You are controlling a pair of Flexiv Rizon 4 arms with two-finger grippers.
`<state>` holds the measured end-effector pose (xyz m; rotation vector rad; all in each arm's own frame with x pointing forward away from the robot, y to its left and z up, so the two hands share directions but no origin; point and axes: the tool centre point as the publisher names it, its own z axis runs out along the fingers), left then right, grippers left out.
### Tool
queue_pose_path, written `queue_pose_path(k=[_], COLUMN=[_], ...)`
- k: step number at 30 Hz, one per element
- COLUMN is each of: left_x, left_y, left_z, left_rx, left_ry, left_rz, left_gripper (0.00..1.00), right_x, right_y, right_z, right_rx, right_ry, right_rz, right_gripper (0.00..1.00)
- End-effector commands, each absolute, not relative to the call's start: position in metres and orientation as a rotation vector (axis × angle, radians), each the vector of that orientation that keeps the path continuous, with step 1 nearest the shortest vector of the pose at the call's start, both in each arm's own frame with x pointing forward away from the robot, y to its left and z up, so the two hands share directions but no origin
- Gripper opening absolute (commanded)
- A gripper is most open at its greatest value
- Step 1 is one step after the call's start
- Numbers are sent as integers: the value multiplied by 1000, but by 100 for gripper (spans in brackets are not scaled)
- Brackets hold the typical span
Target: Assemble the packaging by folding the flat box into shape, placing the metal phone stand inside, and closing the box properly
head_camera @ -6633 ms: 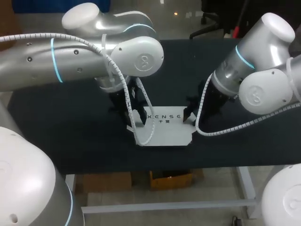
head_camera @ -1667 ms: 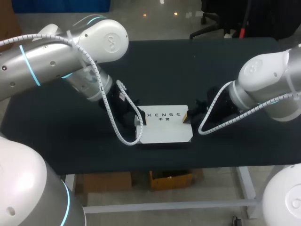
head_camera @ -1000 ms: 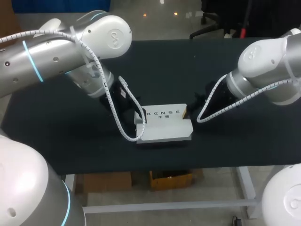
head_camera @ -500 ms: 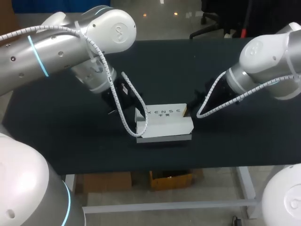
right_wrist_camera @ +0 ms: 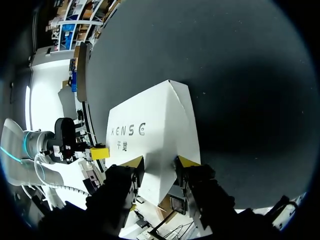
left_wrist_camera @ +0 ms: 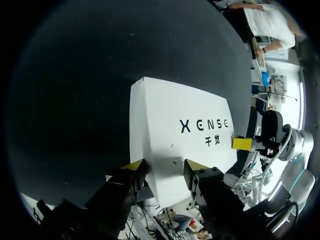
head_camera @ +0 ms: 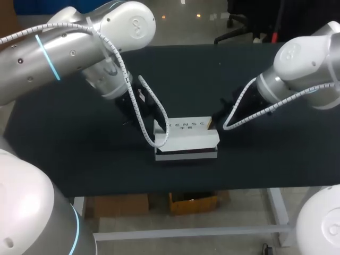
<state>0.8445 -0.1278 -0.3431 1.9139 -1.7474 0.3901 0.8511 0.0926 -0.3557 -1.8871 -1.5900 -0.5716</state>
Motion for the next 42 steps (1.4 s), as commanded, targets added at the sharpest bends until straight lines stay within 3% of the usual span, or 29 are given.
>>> queue_pose_path(k=[1, 42], left_x=[852, 871], left_y=[-133, -125], left_z=[-343, -330], left_rx=[1901, 1861], left_ry=[-1746, -1650], left_rz=[356, 259], left_gripper=[47, 49], right_x=[855, 866], right_y=[94, 95], right_z=[-354, -341], right_rx=[-1879, -1866], right_ry=[-1586, -1525], right_rz=[-556, -506], right_gripper=[39, 40])
